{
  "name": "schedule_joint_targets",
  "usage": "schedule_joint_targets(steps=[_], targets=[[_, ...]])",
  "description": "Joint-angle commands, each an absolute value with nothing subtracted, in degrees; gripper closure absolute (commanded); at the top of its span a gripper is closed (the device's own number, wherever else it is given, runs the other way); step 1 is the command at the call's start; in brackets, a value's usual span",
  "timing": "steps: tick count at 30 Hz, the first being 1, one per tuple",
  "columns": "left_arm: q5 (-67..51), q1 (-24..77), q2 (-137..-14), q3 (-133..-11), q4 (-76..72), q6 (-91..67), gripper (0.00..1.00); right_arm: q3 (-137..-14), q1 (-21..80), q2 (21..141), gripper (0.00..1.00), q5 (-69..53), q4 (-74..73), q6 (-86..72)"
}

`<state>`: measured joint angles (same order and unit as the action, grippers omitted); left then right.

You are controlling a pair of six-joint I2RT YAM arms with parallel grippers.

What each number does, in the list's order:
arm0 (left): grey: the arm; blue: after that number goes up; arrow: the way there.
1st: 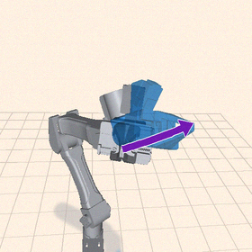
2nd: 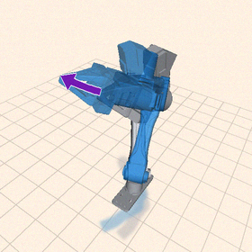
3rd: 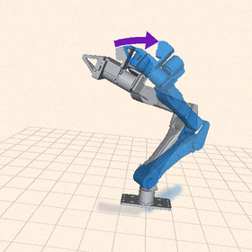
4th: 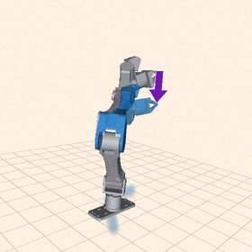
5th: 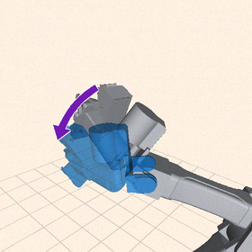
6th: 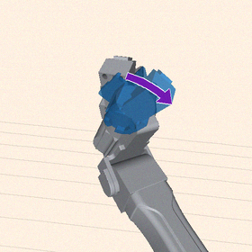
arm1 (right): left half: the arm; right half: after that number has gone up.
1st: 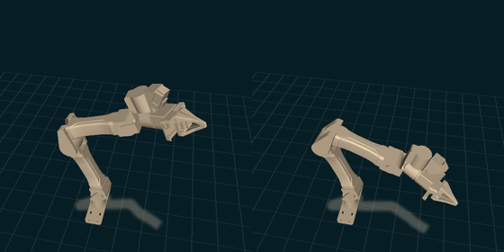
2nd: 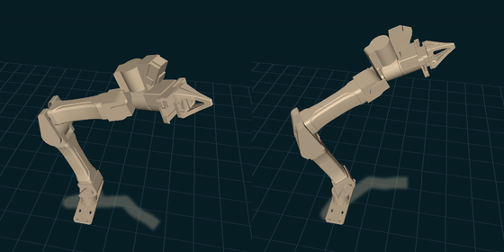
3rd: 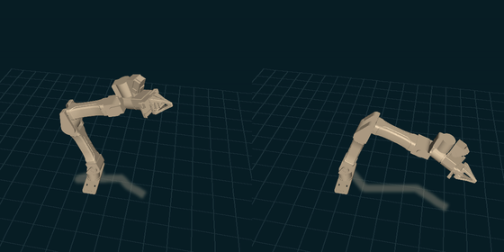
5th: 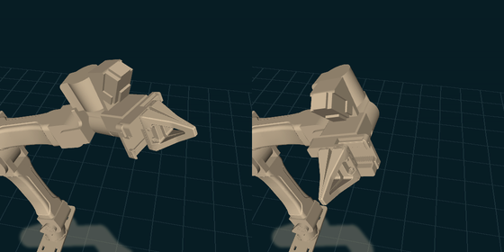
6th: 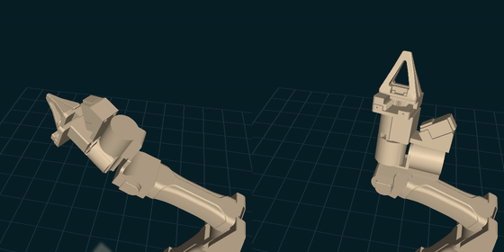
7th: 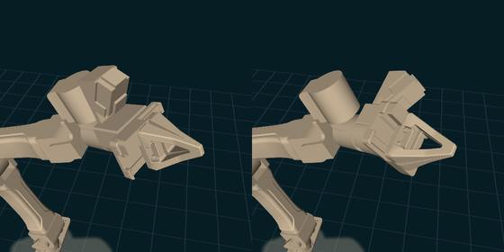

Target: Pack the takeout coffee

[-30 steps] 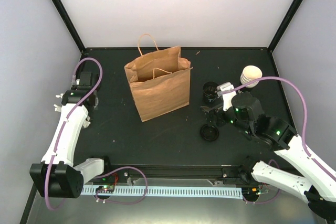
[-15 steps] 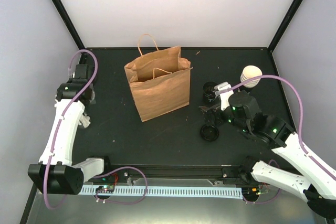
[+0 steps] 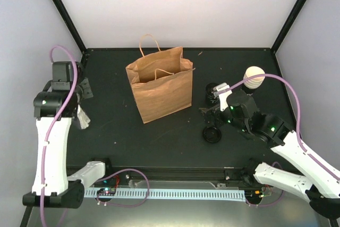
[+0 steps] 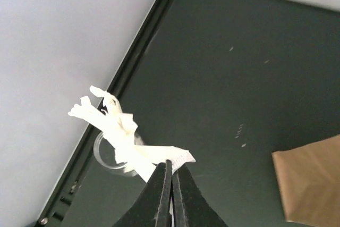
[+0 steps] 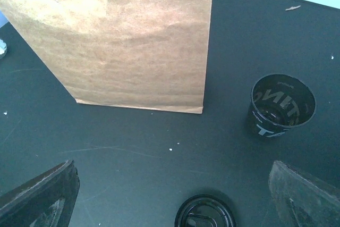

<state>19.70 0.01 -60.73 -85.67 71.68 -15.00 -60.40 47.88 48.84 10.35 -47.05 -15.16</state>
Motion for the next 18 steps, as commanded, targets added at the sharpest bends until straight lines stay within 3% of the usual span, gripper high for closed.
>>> schedule_joint_targets(steps=[1,18], targets=[[12.9,0.0,-56.2,-90.8,71.4,-14.3,0.98,-62.0,47.8,49.2,0.0,10.8,-46.4,-15.0],[-13.6,0.0,-49.3,-102.8,64.7,-18.2,0.99,-63.3,47.8,50.5,0.0,12.5,-47.3,-15.7]])
